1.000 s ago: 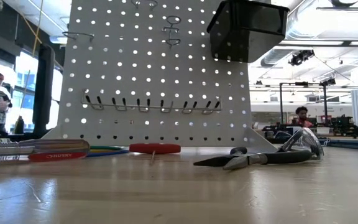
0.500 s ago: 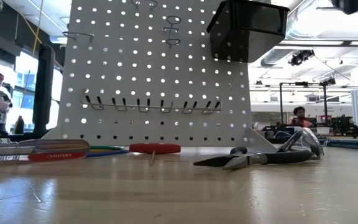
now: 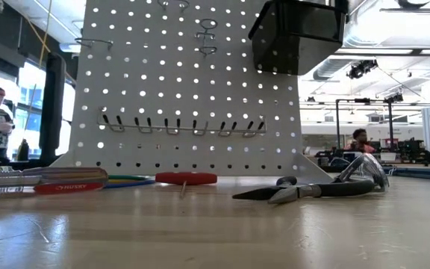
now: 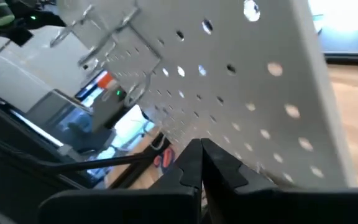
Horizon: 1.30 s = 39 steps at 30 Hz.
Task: Hang tools onto peg board
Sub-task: Hang the green screwdriver on the peg board
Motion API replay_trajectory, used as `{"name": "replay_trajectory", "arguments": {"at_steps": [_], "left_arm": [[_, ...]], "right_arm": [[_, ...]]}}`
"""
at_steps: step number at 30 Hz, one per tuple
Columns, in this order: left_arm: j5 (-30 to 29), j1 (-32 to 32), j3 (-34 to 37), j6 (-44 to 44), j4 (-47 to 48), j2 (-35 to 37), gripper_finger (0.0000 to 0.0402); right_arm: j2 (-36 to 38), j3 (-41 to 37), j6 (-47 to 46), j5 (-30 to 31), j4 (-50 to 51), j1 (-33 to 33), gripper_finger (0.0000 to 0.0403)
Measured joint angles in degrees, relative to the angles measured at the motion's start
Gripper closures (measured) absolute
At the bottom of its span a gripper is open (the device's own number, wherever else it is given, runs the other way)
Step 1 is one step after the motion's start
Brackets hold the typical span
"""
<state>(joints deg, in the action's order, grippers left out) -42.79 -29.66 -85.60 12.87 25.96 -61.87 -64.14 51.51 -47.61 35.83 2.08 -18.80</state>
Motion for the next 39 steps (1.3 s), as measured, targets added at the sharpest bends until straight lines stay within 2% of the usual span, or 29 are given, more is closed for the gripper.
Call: {"name": "replay_trajectory", "arguments": {"at_steps": [2,8,15,22,29,34,39], "left_arm": [[-0.02,0.01,0.0,0.05,0.02,0.04,0.0286],[-0.17,0.01,0.0,0.08,1.91,0.24,0.0286],[-1.49,0.01,0.0,0.48,4.79,0.36,0.0286],[-1.51,0.01,0.0,1.31,6.76,1.76,0.0286],[-0.75,-0.04,0.0,5.47,9.35,4.38,0.0286],[3.53,-0.15,0.0,5.68,9.73,5.5,0.0286],[9.69,-0.14,0.0,10.47,12.4,6.31,0.0286]], "right_arm": [[-0.41,0.0,0.2,-2.06,-0.45,2.02,0.0403],[-0.98,0.0,0.74,-2.49,-1.19,5.23,0.0403],[-4.18,0.0,1.59,-3.31,-7.84,8.46,0.0403],[-7.27,0.0,1.62,-8.08,-10.58,10.63,0.0403],[-3.36,0.02,4.08,-11.55,-10.55,7.99,0.0403],[-0.97,0.02,4.1,-10.92,-10.48,3.66,0.0403],[-1.05,0.04,2.67,-8.79,-10.34,-0.39,0.0403]]}}
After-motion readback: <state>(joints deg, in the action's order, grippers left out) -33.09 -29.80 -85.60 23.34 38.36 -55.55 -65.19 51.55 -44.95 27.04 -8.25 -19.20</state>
